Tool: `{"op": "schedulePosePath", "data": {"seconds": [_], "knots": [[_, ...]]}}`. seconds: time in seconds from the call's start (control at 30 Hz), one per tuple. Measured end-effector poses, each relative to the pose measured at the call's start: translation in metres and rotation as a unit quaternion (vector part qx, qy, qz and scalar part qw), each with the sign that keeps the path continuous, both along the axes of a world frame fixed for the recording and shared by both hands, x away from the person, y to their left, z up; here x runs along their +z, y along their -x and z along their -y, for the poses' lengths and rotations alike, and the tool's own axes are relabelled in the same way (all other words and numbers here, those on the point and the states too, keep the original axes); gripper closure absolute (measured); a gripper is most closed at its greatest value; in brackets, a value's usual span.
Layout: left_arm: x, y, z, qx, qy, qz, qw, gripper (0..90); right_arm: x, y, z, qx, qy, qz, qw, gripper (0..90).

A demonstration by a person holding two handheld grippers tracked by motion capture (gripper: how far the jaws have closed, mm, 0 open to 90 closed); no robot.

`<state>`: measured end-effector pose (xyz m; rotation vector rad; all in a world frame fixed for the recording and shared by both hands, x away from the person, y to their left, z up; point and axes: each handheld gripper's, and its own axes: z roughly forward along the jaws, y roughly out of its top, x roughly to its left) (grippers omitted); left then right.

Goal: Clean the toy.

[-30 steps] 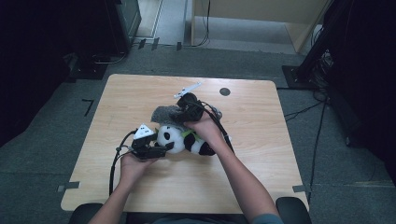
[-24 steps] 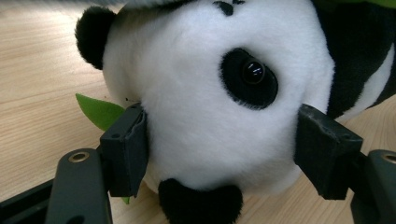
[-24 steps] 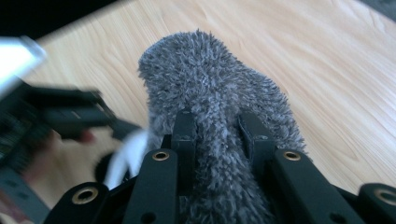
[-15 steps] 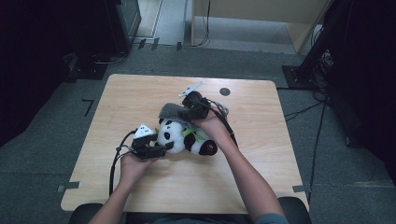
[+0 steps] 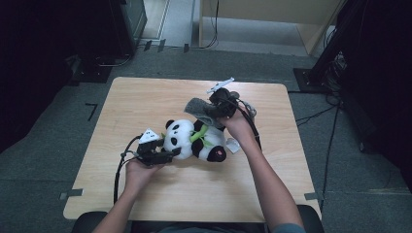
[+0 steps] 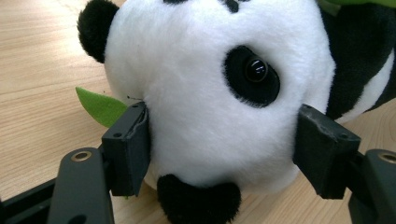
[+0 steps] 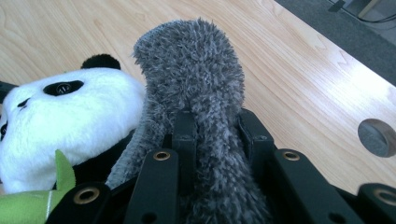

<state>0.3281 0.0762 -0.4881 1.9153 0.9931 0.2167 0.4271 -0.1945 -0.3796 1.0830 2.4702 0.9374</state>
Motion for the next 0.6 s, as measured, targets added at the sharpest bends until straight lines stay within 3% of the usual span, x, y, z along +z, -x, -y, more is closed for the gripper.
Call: {"op": "schedulePosePath", "data": {"seconds": [0.17, 0.4, 0.6], "knots": [[0.0, 0.0, 0.0, -0.002, 0.0, 0.002, 1.0, 25.2, 0.009, 0.006, -0.007, 0.021, -0.019, 0.005, 0.9996, 73.6], [0.0, 0.0, 0.0, -0.001, 0.001, 0.006, 1.0, 23.5, 0.024, 0.009, -0.037, 0.05, -0.04, 0.023, 0.9977, 73.6], [0.0, 0.001, 0.0, -0.003, -0.003, 0.009, 0.9999, 23.9, 0.017, 0.008, -0.067, 0.074, -0.052, 0.006, 0.9959, 73.4]]}}
